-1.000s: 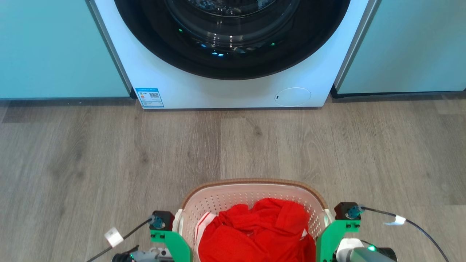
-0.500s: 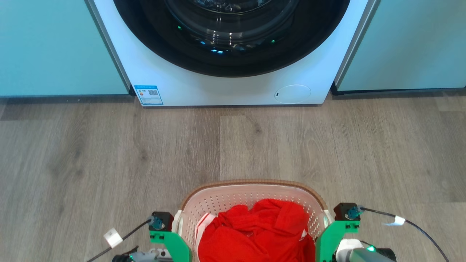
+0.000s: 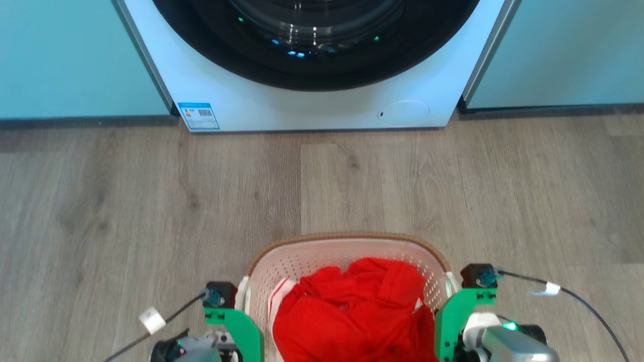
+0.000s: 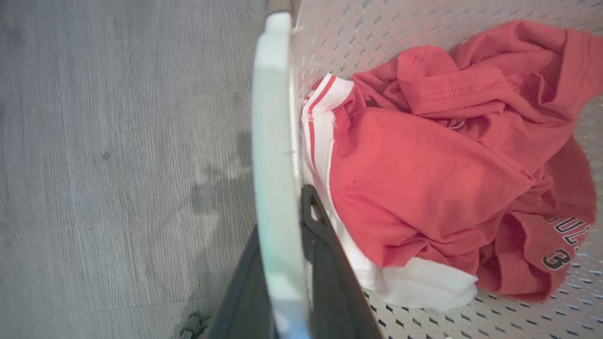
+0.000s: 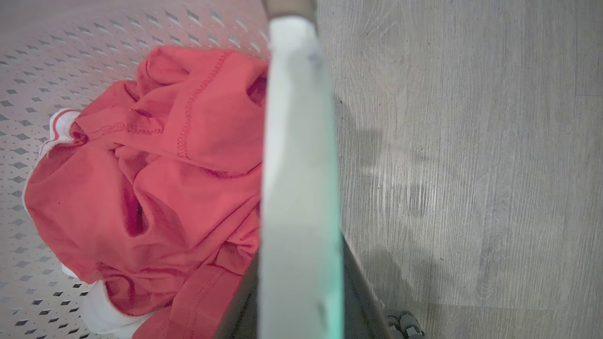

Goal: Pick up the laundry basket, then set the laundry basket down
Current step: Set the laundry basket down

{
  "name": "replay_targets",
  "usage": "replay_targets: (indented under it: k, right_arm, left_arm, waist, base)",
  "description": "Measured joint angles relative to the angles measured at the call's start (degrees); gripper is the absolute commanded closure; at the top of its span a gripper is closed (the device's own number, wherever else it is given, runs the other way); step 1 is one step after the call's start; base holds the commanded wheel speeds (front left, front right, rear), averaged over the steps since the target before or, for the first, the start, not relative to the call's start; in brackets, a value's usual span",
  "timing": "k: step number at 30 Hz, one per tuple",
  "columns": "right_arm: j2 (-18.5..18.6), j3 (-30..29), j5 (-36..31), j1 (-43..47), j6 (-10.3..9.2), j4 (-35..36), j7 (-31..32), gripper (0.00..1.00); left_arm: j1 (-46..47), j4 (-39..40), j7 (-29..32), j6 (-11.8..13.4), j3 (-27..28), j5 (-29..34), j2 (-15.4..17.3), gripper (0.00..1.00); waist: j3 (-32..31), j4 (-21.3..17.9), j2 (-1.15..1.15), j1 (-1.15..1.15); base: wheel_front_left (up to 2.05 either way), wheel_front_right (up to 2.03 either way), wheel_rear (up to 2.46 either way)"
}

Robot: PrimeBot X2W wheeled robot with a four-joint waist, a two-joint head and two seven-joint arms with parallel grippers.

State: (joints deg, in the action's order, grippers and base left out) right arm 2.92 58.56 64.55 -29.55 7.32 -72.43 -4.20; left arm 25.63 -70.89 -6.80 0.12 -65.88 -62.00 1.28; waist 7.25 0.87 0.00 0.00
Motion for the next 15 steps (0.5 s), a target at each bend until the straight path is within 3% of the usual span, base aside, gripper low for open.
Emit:
replay_targets:
  k: [15]
  right_arm:
    - [0.03,1.3,0.71,-12.16,0.0,-0.96,-2.97,1.0]
  left_arm:
    - [11.97,-1.09,-2.38,0.26,0.37,-0.11,0.0,1.0]
  waist:
    - [10.13,-0.18,0.0,0.01]
  base:
    - [0.0,0.0,0.0]
